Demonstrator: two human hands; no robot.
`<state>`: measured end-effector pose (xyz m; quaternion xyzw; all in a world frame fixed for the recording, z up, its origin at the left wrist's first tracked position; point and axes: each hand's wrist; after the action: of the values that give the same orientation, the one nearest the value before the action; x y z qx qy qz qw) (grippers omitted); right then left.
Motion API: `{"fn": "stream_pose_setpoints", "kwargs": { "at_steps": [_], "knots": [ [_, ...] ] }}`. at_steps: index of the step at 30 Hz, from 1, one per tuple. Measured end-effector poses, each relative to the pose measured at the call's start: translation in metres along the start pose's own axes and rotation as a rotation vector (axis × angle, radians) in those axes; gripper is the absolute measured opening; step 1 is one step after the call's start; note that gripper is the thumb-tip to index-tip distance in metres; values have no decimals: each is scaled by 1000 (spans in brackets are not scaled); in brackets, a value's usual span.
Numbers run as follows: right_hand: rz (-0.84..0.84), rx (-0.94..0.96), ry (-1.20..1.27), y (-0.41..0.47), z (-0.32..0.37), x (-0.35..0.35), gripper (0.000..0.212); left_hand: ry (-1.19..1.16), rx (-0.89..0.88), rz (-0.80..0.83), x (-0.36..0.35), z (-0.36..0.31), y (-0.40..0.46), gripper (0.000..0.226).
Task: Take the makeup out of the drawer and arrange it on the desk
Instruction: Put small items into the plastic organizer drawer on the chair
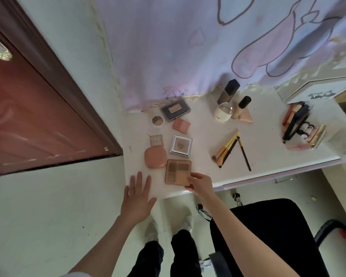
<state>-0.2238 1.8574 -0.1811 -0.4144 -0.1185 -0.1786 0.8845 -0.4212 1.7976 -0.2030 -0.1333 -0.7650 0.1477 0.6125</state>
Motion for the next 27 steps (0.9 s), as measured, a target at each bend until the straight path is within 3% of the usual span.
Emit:
{"fn": "stream_pose_setpoints", "kwargs": {
  "at_steps": [6, 16, 18, 23, 27],
  "knots": [
    [-87, 317, -368, -15, 3, -7, 26, 0, 1, 69, 1, 2, 6, 70],
    [91, 531, -633, -18, 27, 9, 44, -122, 92, 171, 24, -1, 10, 66],
    [145, 624, -616, -22, 40, 10, 40, -161, 141, 77, 34, 2, 4, 62],
    [388, 953, -624, -59, 87, -22, 23, -190, 368, -449, 63, 18, -45, 59],
    [495, 1326, -784, -117, 105, -81, 45, -237, 582, -662, 84, 56, -112, 60]
  ]
}}
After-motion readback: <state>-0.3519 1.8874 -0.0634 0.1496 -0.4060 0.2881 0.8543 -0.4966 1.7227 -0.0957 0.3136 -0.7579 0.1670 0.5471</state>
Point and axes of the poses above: each hand's wrist, its own y-axis towards the middle knuckle, its own x-axis out of the back of the hand, z = x × y, and after that the axes turned 13 degrees about -z, right-handed
